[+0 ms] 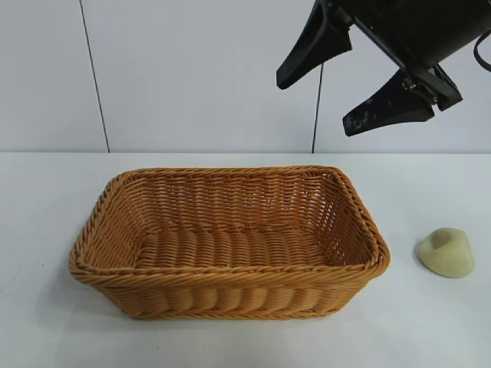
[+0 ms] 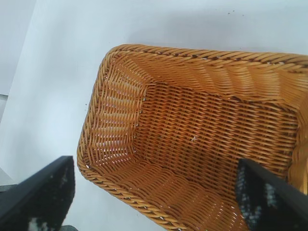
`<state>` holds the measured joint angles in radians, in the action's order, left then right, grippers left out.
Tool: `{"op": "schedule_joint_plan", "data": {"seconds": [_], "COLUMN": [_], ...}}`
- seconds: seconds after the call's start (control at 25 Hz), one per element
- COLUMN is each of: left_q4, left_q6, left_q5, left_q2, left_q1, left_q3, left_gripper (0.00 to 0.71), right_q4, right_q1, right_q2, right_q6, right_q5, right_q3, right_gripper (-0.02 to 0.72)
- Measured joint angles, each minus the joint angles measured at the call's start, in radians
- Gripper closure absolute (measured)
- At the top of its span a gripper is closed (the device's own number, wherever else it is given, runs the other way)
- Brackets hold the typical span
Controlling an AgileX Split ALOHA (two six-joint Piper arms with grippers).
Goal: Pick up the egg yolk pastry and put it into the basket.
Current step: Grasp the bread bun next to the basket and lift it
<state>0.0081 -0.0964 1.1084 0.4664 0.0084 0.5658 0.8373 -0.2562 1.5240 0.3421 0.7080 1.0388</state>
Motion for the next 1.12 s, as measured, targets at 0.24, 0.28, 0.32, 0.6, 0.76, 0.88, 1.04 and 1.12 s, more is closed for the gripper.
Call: {"op": "schedule_joint_plan", "data": {"seconds": [0.24,0.28,0.32,0.6,0.76,0.88,1.04,1.12], "left_q4": [-0.008,-0.008,-0.008,-0.008,-0.008,-0.008,-0.008,-0.008], "left_q6": [0.000,0.000,0.000,0.000,0.000,0.000,0.000,0.000], "left_q5": [-0.028,-0.030,-0.031,-0.033,-0.034,-0.034,-0.034,-0.034], "left_q2": [-0.237,-0.262,-0.289,-0.456,-0.469,-0.469,-0.469,-0.469], "left_q1": [0.000,0.000,0.000,0.000,0.000,0.000,0.000,0.000], "left_q3": [-0.066,-0.066,-0.066,-0.068,-0.069,-0.069,-0.069,-0.069], "left_gripper": [0.090,0.090,0.090,0.090,0.090,0.090,0.090,0.090], "right_q4": [0.000,0.000,0.000,-0.002,-0.022,-0.092,-0.302,-0.443], "right_q1": [0.000,0.000,0.000,0.000,0.000,0.000,0.000,0.000], "right_q2": [0.000,0.000,0.000,0.000,0.000,0.000,0.000,0.000], "right_q6": [0.000,0.000,0.000,0.000,-0.016,-0.054,-0.195,-0.269], "right_q5": [0.000,0.001,0.004,0.008,0.009,0.010,0.049,0.086], "right_q3": [0.000,0.000,0.000,0.000,0.000,0.002,0.044,0.081], "right_gripper": [0.057,0.057,0.057,0.057,0.057,0.057,0.057,0.057]}}
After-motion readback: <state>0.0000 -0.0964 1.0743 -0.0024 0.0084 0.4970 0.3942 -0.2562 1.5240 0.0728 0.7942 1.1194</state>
